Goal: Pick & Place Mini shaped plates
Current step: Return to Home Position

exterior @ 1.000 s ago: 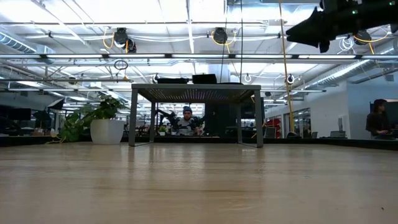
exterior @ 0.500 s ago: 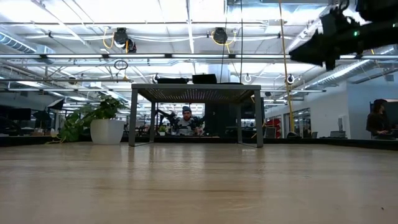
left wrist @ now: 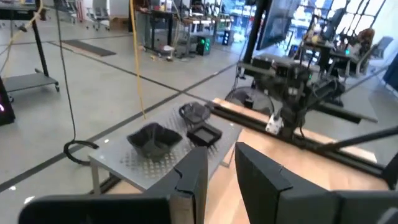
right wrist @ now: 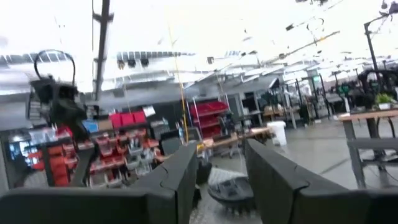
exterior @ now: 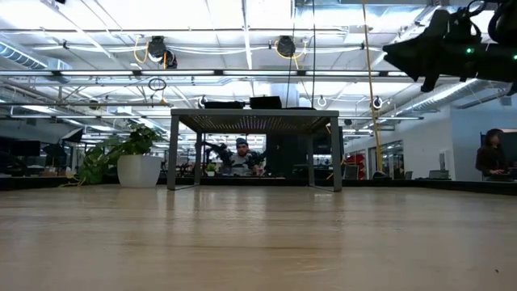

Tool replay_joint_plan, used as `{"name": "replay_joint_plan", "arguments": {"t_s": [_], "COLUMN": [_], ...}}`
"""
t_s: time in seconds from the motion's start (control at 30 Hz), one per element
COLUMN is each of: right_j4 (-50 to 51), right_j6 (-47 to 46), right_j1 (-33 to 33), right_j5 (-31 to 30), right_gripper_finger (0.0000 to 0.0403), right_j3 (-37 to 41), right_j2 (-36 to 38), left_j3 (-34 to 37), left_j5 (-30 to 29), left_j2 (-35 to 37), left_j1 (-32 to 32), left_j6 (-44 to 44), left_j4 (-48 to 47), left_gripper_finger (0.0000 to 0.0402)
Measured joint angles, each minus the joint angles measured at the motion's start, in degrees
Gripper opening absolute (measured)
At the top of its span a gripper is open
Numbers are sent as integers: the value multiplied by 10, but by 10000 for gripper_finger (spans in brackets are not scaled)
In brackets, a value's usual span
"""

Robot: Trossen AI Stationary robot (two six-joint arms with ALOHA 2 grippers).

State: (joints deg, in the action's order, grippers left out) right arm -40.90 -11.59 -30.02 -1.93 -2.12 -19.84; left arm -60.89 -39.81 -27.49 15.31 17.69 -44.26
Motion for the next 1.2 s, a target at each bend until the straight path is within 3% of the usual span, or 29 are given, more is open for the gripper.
{"name": "replay_joint_plan", "arguments": {"t_s": [0.27,0.63,0.9,1.07,1.2], "right_j4": [-8,-5,-4,-4,-4], "right_j6": [-12,-47,-47,-47,-47], "right_j1": [0,0,0,0,0], "right_j5": [2,2,2,3,3], "right_gripper_finger": [125,125,125,125,125], "right_j3": [6,8,8,8,8], "right_j2": [0,0,0,0,0], "left_j3": [153,394,537,599,600], "left_j5": [35,174,183,182,175], "left_j2": [5,6,19,85,145], "left_j1": [0,0,0,0,0], "left_j6": [-62,-64,-66,-98,-101], "left_j4": [213,611,855,936,885], "left_gripper_finger": [86,86,86,86,86]}}
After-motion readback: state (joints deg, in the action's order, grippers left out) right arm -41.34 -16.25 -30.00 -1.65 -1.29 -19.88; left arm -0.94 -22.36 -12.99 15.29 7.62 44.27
